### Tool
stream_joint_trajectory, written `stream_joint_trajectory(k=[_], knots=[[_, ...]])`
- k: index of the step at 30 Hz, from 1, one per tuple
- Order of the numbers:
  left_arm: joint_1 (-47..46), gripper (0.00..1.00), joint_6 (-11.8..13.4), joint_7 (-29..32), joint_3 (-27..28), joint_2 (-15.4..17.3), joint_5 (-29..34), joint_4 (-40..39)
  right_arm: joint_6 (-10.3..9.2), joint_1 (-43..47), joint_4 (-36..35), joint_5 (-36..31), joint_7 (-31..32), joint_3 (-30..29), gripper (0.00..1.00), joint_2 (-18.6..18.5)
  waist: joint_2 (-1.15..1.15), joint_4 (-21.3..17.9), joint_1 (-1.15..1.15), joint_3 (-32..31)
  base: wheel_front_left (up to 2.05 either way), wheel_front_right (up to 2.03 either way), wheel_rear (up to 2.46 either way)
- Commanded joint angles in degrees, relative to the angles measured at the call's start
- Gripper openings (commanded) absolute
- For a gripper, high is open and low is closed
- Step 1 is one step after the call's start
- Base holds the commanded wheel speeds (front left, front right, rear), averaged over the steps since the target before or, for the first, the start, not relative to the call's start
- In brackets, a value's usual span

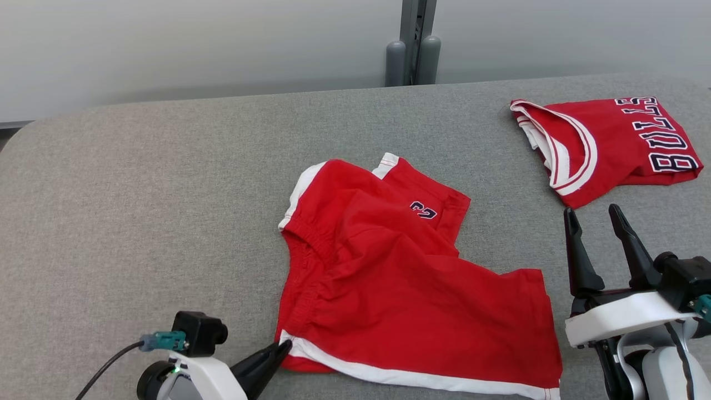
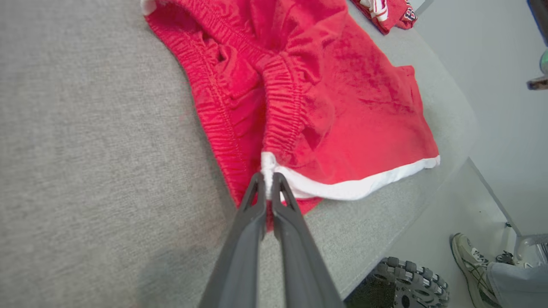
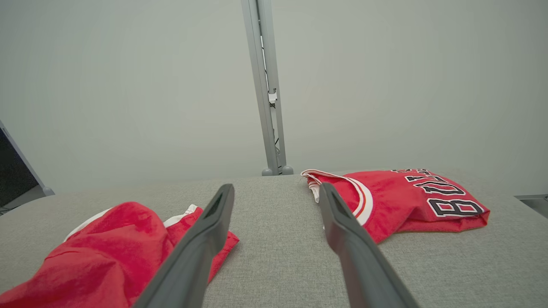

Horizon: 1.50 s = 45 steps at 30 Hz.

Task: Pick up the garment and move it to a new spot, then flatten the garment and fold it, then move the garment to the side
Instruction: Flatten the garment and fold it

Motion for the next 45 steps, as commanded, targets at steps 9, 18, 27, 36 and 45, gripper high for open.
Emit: stream_joint_trajectory(k=[9, 18, 27, 36, 45], knots=[[4.15, 1.0, 0.8, -2.33, 1.31, 2.22, -2.62, -1.15, 0.01, 0.59, -0.54, -0.07, 0.66, -0.28, 1.0, -1.23, 0.0, 0.34, 0.0, -1.35, 0.0, 0.0, 0.0], [3.47, 1.0, 9.14, -9.83, 11.98, 8.61, 0.63, -7.1, 0.01, 1.5, -2.68, 1.72, -0.3, 1.26, 1.0, -1.86, 0.0, 1.71, 0.0, -4.57, 0.0, 0.0, 0.0], [11.27, 1.0, 15.57, -10.11, 35.7, 3.73, 13.69, -12.89, 0.01, 1.83, -4.5, 2.12, -3.21, 4.16, 1.0, -2.59, 0.0, 1.9, 0.0, -5.31, 0.0, 0.0, 0.0], [23.27, 1.0, 11.28, -10.14, 52.35, -10.12, 29.93, -10.0, 0.01, 3.61, -1.96, 0.39, -6.2, 4.56, 1.0, -1.58, 0.0, 1.8, 0.0, -5.94, 0.0, 0.0, 0.0], [27.97, 1.0, 2.9, -10.15, 59.76, -20.22, 39.62, -3.69, 0.01, 6.58, -2.88, -1.44, -6.32, 3.86, 1.0, -0.23, 0.0, 1.87, 0.0, -6.39, 0.0, 0.0, 0.0]])
